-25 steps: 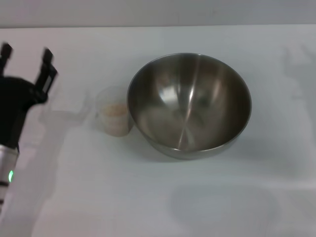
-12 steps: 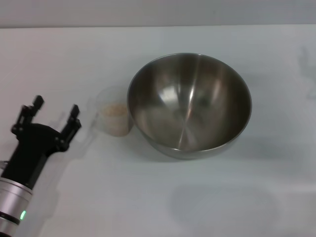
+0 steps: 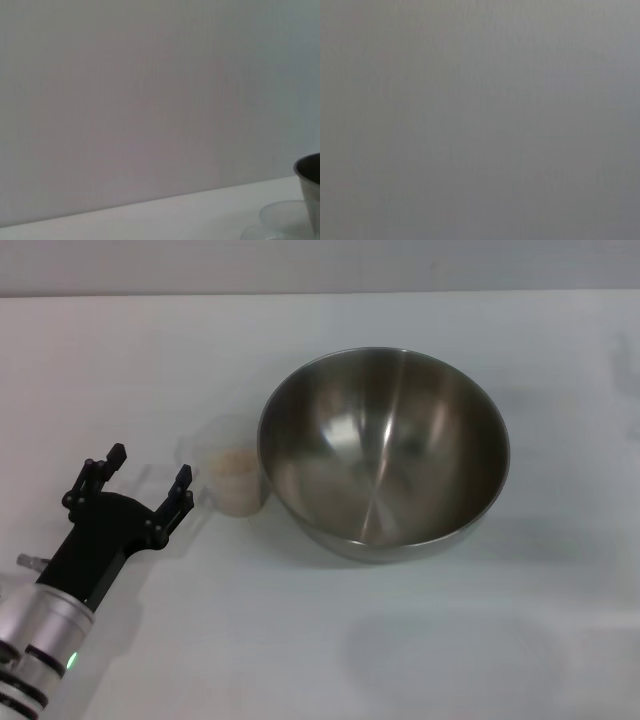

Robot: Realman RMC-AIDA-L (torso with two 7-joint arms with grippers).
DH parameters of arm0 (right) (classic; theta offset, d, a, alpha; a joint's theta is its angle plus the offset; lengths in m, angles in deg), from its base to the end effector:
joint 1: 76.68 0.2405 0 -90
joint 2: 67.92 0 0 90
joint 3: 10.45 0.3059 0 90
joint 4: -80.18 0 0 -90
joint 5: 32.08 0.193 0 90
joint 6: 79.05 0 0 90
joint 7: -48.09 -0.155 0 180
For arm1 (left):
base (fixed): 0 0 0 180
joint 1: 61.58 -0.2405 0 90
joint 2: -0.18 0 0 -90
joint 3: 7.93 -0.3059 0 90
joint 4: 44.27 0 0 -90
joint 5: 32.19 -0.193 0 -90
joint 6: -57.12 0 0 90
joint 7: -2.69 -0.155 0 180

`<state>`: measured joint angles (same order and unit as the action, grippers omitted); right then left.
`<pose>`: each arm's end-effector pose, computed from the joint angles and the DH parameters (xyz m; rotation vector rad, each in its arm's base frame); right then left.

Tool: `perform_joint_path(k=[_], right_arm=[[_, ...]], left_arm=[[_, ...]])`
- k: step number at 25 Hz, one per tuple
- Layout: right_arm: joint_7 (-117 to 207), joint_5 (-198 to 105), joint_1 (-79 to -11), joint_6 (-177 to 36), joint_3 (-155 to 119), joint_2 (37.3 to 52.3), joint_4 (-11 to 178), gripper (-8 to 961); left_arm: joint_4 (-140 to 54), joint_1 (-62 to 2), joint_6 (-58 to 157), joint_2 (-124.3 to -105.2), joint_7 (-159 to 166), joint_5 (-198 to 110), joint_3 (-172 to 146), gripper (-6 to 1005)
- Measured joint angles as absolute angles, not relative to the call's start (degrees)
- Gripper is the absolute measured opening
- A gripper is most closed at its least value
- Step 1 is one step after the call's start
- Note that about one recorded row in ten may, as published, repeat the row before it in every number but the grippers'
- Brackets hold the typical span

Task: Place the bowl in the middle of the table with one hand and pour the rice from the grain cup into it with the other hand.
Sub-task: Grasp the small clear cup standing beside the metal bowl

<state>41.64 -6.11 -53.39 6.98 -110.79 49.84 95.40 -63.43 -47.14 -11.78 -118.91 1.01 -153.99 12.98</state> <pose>0.3151 0.3498 0.0526 -1.2955 0.1664 0.9626 -0.3474 0.2646 -0.0974 -1.8805 -0.4955 -0.6467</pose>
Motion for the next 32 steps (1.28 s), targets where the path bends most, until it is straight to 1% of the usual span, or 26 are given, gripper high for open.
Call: perform_joint_path(k=[18, 31, 32], right_arm=[[41.8, -6.1, -53.9, 7.4, -109.5, 50.18, 95.7, 466], [41.8, -6.1, -53.3, 7.4, -109.5, 50.21, 95.9, 466], [41.8, -6.1, -53.3, 7.4, -109.5, 50.21, 96.0, 466]], left_arm=[[-62.8, -43.2, -6.2, -118.91, 1.0, -153.9, 17.0, 817], [-62.8, -42.7, -4.6, -118.91, 1.0, -153.9, 19.1, 816], [-62.9, -42.7, -4.4, -118.91, 1.0, -153.9, 19.1, 795]])
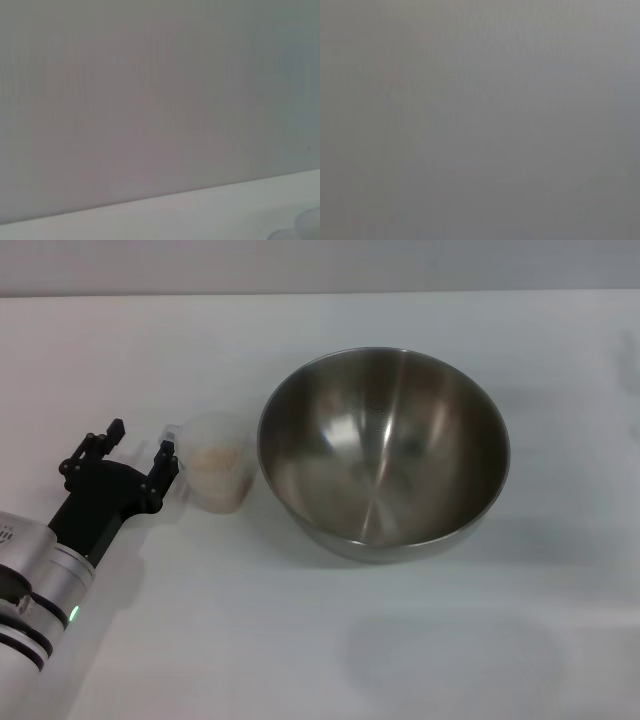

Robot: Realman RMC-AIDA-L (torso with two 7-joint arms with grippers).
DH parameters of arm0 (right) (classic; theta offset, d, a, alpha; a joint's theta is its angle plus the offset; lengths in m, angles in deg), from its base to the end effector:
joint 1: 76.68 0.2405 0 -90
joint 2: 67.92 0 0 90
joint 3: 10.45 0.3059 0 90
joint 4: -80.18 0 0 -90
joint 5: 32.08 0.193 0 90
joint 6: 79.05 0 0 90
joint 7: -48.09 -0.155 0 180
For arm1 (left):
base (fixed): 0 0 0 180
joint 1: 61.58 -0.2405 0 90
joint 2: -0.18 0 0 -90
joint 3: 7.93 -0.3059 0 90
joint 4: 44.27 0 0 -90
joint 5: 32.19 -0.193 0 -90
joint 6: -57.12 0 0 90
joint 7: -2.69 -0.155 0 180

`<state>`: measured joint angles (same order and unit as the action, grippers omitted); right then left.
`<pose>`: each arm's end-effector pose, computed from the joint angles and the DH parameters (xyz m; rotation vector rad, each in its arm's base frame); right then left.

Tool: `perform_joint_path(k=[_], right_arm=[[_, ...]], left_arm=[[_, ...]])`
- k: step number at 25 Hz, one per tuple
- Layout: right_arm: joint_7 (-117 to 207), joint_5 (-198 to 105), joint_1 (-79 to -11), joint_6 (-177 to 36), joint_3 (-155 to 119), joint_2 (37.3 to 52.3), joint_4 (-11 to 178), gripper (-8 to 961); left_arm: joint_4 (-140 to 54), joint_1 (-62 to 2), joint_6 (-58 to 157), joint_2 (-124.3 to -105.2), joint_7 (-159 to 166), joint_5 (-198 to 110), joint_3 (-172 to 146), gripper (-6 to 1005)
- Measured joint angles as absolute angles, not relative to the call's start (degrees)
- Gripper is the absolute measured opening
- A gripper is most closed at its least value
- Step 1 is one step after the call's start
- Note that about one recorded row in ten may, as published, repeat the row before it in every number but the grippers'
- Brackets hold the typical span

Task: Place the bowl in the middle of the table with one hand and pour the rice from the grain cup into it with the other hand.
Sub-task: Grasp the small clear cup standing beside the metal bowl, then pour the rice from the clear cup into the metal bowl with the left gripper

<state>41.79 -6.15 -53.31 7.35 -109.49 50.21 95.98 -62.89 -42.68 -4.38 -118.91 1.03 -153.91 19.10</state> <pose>0.3127 0.3501 0.0549 -1.2675 0.1630 0.9750 -0.3487 0.3020 -0.0933 -1.8526 -0.5363 -0.5775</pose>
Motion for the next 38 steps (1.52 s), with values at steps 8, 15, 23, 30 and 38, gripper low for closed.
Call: perform_joint_path(k=[8, 15, 23, 30, 38], right_arm=[[41.7, -6.1, -53.4, 7.7, -109.4, 50.27, 96.1, 466], [41.7, -6.1, -53.6, 7.8, -109.4, 50.39, 96.1, 466], [41.7, -6.2, -53.7, 8.1, -109.4, 50.39, 96.1, 466], [41.7, -6.4, -53.5, 8.4, -109.4, 50.39, 96.0, 466], [41.7, -6.6, -53.0, 8.5, -109.4, 50.39, 96.1, 467]], left_arm=[[-63.3, -42.0, -3.4, -118.91, 1.0, -154.2, 18.7, 436], [-63.7, -42.0, -3.4, -118.91, 1.0, -154.2, 18.6, 150], [-64.9, -42.2, -3.9, -118.99, 1.0, -153.9, 19.4, 34], [-66.9, -40.8, -11.3, -118.99, -8.6, -154.0, 22.0, 19], [-71.3, -35.6, -19.0, -118.99, -39.8, -156.2, 21.0, 31]])
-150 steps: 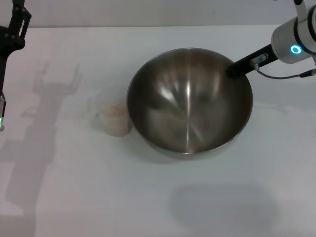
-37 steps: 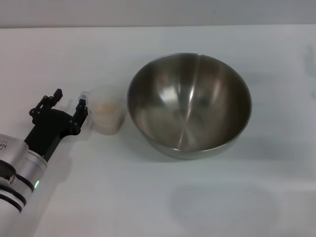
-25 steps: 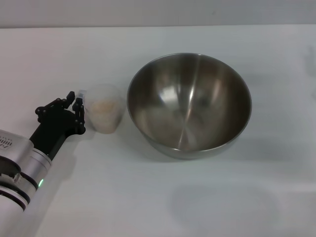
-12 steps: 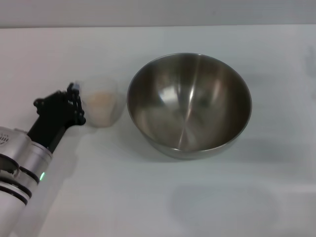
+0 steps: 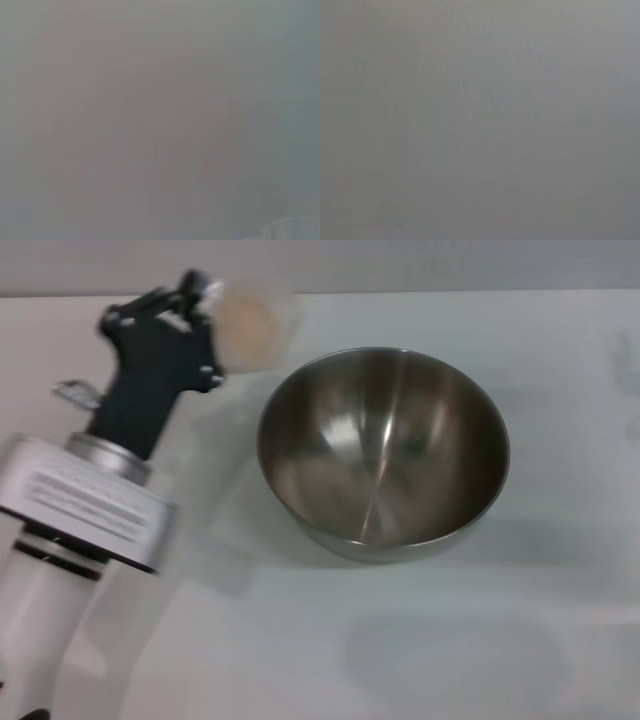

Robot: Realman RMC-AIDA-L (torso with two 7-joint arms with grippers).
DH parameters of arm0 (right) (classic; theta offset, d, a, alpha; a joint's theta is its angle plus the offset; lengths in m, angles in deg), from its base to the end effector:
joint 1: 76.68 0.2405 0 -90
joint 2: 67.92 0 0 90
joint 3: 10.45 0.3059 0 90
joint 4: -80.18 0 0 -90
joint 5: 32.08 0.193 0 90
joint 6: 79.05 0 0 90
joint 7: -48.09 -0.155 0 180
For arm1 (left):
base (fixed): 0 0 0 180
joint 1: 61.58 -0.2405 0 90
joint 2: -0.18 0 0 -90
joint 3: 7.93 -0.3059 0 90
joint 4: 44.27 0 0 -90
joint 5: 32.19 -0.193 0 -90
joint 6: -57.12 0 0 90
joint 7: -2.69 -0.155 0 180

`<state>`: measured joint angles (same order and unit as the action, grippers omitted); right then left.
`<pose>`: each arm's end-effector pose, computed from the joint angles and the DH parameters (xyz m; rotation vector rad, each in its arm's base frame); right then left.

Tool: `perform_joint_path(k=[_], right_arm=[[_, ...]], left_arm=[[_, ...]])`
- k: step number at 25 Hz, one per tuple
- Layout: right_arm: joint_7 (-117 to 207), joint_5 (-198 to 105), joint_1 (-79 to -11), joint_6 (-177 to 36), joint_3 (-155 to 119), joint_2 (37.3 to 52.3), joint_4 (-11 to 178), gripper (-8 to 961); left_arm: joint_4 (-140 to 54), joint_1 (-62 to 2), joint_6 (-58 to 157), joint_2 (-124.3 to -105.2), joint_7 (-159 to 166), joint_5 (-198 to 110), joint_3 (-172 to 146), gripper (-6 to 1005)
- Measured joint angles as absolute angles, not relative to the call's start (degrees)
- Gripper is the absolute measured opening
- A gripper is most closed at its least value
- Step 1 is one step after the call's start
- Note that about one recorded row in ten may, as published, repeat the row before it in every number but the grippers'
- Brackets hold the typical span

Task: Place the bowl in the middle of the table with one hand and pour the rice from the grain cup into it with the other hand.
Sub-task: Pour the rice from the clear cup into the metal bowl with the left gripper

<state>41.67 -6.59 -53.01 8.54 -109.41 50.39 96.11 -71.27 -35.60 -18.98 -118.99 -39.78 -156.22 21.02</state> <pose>0.3070 0.3500 0.0547 -1.2651 0.1428 0.9988 -0.2429 0.3364 -0.0744 -1.6646 0.3246 -0.5319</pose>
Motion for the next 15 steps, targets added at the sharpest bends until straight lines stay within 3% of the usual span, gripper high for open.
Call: perform_joint_path(k=[15], right_arm=[[41.9, -6.7, -52.3, 8.6, -109.5, 50.38, 96.1, 475]], left_arm=[[-73.5, -32.0, -13.2, -118.99, -86.0, -169.2, 17.2, 54]])
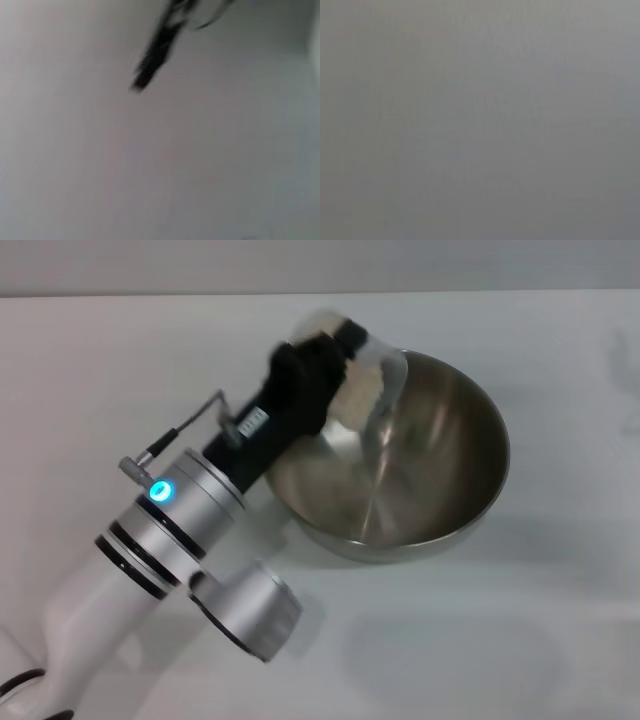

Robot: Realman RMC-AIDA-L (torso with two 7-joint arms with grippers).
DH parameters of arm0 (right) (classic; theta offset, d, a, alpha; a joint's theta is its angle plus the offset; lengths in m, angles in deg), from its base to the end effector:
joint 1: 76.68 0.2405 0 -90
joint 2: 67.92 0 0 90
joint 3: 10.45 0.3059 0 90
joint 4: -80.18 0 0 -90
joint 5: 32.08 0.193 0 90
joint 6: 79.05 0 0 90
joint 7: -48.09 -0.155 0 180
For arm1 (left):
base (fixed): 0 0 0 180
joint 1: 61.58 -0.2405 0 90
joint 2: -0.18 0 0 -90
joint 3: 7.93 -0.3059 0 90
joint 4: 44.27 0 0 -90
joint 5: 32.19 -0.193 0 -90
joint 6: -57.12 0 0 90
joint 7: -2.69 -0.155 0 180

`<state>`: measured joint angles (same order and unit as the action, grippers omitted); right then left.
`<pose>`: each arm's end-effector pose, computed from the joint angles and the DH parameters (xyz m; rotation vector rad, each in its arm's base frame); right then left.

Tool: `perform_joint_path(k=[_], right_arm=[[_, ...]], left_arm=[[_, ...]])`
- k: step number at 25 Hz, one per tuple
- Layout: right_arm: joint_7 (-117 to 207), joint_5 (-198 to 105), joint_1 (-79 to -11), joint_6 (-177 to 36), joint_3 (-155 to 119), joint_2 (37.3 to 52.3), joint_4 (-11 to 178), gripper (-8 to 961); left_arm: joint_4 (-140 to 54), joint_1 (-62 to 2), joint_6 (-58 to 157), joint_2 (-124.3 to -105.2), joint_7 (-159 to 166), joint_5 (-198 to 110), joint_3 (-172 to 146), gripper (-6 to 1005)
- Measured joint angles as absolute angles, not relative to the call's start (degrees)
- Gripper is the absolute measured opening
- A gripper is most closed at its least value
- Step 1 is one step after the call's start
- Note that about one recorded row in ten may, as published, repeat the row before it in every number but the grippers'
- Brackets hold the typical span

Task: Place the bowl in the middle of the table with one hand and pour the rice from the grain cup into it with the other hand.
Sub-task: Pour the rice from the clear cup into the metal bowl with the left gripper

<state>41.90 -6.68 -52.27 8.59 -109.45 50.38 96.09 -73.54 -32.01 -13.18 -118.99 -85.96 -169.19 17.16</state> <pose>0.3023 0.3538 0.0545 -1.2693 0.1306 1.0069 -0.2022 0.3222 -0.1190 -1.4613 1.2546 -0.0912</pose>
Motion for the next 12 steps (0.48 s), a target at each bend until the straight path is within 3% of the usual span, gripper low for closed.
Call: perform_joint_path(k=[12], right_arm=[[42.1, -6.7, -51.5, 8.6, -109.5, 50.08, 95.9, 481]], left_arm=[[-74.5, -32.1, -7.9, -118.99, -106.8, -169.0, 16.5, 73]])
